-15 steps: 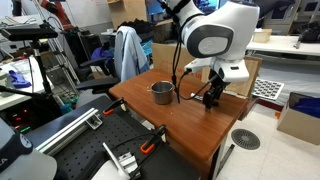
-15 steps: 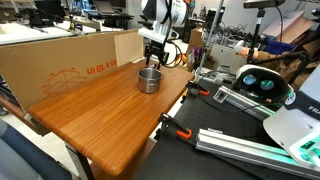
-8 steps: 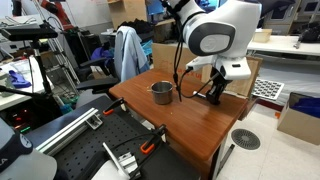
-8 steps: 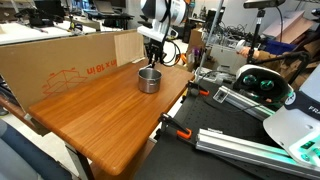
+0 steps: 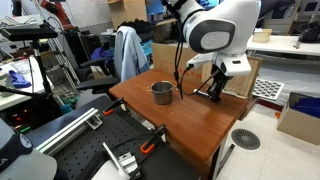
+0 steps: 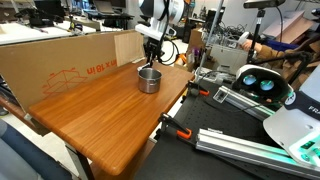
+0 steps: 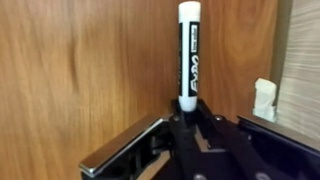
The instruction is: Place the marker in the silver pot
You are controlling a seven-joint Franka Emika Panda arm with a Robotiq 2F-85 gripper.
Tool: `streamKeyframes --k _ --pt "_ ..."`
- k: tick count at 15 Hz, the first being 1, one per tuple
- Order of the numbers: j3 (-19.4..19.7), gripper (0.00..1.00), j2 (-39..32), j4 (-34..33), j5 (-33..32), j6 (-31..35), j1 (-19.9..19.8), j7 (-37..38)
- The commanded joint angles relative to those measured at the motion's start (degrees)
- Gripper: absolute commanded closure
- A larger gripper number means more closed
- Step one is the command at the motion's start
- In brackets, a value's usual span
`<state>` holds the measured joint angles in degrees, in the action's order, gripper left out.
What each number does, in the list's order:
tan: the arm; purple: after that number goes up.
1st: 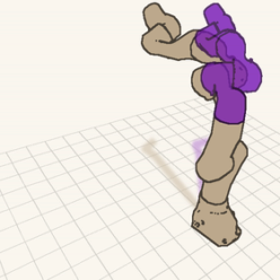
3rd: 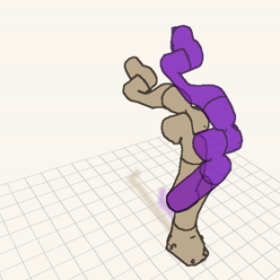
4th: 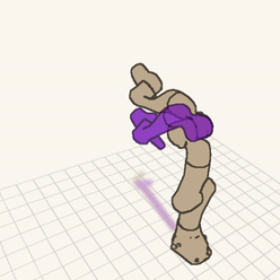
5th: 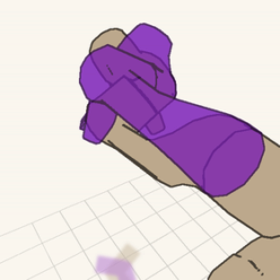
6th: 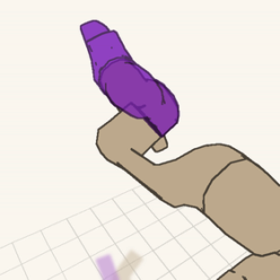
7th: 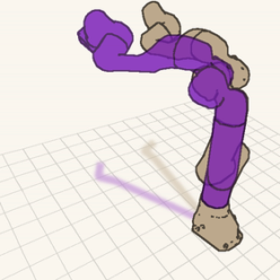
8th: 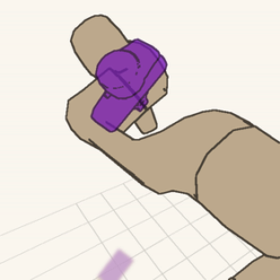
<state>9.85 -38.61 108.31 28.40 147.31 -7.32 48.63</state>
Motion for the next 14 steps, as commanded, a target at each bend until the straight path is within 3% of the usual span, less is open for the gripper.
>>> streamKeyframes --k 1,9,14 --pt "0.7 0.95 1.5 -0.2 -1.4 0.2 1.7 0.3" --pt "0.4 0.95 8.8 1.6 -5.7 0.9 5.4 -1.1" --pt "-1.2 0.95 14.5 7.3 -10.4 1.3 9.2 -4.2"
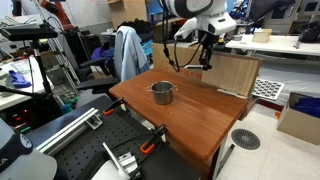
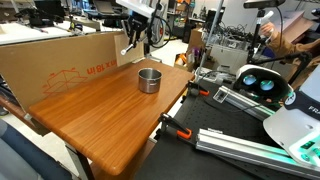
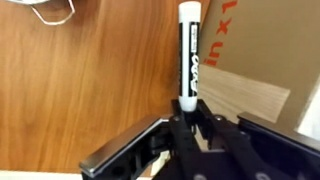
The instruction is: Place the marker in the silver pot
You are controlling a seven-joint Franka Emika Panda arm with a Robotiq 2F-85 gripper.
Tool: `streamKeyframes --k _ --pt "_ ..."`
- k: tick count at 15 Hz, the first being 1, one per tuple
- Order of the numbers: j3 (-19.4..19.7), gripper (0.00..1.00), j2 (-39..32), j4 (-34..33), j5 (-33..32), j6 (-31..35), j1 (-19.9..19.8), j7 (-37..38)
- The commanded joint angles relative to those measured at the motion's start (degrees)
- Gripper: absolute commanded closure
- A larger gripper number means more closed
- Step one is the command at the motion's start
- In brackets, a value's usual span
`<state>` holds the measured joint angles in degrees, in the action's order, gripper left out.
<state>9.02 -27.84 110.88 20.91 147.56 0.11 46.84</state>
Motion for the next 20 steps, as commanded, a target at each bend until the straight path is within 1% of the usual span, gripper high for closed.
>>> streamKeyframes --k 1,4,8,14,20 --pt "-0.7 0.95 4.7 6.1 -3.8 1.4 2.6 -2.9" --pt "-1.2 0.95 7.7 10.3 -7.1 2.5 5.4 -3.3" --pt "0.2 0.95 11.0 14.0 -13.6 4.5 8.1 -1.3" --pt "0.2 0.95 15.6 19.9 -21.5 6.6 8.2 -0.2" --pt "-0.3 0.95 17.1 24.2 -27.8 6.8 9.0 1.6"
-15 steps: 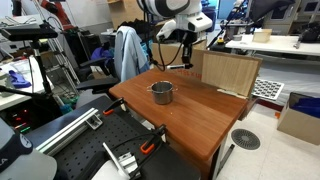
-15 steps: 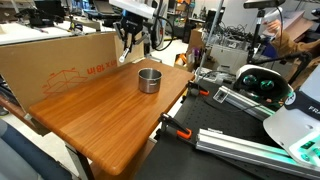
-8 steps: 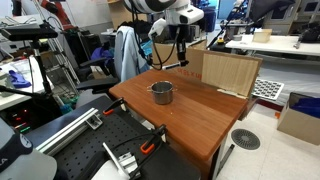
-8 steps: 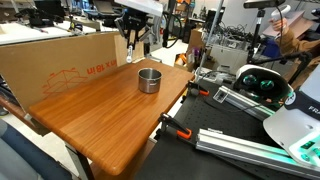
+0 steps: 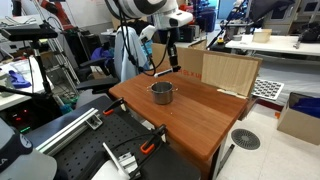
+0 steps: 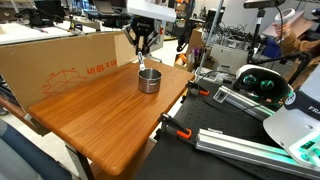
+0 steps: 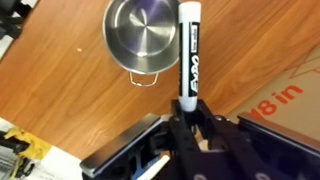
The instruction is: Place the marker in the silver pot
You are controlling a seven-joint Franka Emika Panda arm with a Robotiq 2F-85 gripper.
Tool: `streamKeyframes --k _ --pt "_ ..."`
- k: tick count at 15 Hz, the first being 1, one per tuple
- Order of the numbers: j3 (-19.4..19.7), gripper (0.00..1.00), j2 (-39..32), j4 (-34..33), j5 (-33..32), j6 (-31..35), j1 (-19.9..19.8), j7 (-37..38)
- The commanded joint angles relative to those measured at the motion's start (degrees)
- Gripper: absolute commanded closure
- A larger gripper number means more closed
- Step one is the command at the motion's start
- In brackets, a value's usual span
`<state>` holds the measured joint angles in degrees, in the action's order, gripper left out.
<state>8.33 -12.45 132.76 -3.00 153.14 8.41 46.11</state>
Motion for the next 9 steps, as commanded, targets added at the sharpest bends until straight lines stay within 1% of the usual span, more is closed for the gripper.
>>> streamKeyframes --k 1,8,9 --pt "0.5 0.95 1.7 2.7 -4.9 1.1 0.7 3.0" --pt "1.0 0.95 1.6 4.1 -9.1 0.7 0.5 5.3" --pt "1.4 0.95 1.4 4.2 -10.5 1.1 0.8 6.3"
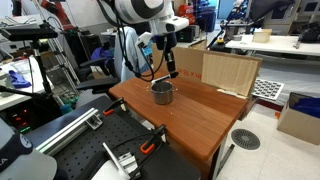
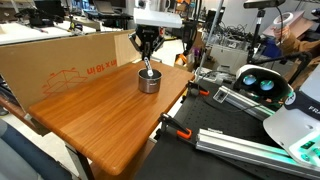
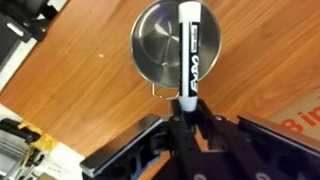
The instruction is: Place the marker in the silver pot
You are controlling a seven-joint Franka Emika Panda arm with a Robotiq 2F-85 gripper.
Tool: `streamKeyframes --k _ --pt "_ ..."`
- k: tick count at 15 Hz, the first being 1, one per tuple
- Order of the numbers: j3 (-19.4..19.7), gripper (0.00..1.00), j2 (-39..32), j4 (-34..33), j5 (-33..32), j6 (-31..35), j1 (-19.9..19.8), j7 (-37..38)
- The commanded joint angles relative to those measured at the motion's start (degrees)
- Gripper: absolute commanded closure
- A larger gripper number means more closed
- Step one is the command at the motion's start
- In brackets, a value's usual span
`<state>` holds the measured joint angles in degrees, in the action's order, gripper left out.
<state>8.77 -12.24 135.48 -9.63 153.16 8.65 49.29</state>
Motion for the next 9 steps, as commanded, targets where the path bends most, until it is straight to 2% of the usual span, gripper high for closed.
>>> streamKeyframes --k 1,5,9 --pt "1.2 0.95 1.0 1.5 -5.1 1.2 0.6 3.9" --pt "2.4 0.95 0.6 1.8 -11.9 2.0 1.0 8.8" --pt "2.2 0.95 0.1 1.7 -15.2 2.2 0.7 11.6"
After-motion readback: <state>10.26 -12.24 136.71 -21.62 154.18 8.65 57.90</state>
